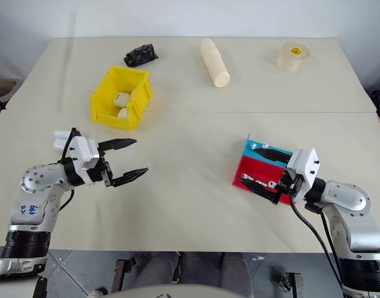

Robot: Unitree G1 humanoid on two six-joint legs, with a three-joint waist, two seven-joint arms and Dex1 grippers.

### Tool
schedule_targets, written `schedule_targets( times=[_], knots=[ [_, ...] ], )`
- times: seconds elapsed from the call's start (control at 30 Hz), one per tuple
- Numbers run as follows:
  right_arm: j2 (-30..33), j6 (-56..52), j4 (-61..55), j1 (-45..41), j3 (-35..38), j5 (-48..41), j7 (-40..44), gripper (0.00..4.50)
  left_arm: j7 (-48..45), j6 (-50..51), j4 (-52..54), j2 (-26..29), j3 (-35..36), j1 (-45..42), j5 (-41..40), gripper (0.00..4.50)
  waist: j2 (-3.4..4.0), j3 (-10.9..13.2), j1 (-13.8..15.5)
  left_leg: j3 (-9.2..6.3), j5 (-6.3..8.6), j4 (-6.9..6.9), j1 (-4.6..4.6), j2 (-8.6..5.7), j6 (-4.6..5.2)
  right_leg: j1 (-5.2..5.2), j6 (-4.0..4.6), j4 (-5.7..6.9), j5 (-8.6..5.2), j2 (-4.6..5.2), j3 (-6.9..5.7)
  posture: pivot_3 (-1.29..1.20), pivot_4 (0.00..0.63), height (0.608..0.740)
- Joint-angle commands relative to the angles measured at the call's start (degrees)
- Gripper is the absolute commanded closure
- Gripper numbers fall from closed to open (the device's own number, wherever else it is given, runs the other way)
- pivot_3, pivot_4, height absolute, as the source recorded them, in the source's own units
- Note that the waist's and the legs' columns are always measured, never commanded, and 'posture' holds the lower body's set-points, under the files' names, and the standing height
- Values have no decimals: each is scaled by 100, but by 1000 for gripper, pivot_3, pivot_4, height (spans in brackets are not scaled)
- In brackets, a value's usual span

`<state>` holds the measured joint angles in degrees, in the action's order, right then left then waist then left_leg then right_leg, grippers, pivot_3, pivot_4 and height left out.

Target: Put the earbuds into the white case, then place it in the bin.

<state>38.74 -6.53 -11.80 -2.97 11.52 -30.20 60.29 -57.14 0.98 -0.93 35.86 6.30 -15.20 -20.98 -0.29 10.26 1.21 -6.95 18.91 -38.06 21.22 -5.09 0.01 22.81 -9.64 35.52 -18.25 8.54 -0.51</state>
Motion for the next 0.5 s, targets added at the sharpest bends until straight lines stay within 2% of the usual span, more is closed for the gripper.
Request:
schedule_targets(
  times=[0.03,0.17,0.37,0.5],
  knots=[
    [62,-12,-139,-35,54,-89,61,0,119,-369,31,-53,2,-112,179,42,0,0,4,0,0,0,0,0,0,0,0,0,0,0,0,0,150,740],
    [66,-26,-114,-58,28,-115,162,0,414,-260,28,-217,160,-156,60,42,0,0,10,0,0,-1,0,-1,0,0,0,0,0,1,0,0,150,740],
    [20,0,-27,-131,-29,-121,330,0,474,-216,247,-166,369,120,-78,42,0,0,-19,1,0,0,0,1,0,0,0,3,0,0,0,0,150,740],
    [-117,72,31,-266,-200,-128,446,0,1017,321,539,-80,740,511,-91,42,0,0,-44,0,0,1,-1,2,0,0,0,3,0,0,0,0,150,740]
  ],
)
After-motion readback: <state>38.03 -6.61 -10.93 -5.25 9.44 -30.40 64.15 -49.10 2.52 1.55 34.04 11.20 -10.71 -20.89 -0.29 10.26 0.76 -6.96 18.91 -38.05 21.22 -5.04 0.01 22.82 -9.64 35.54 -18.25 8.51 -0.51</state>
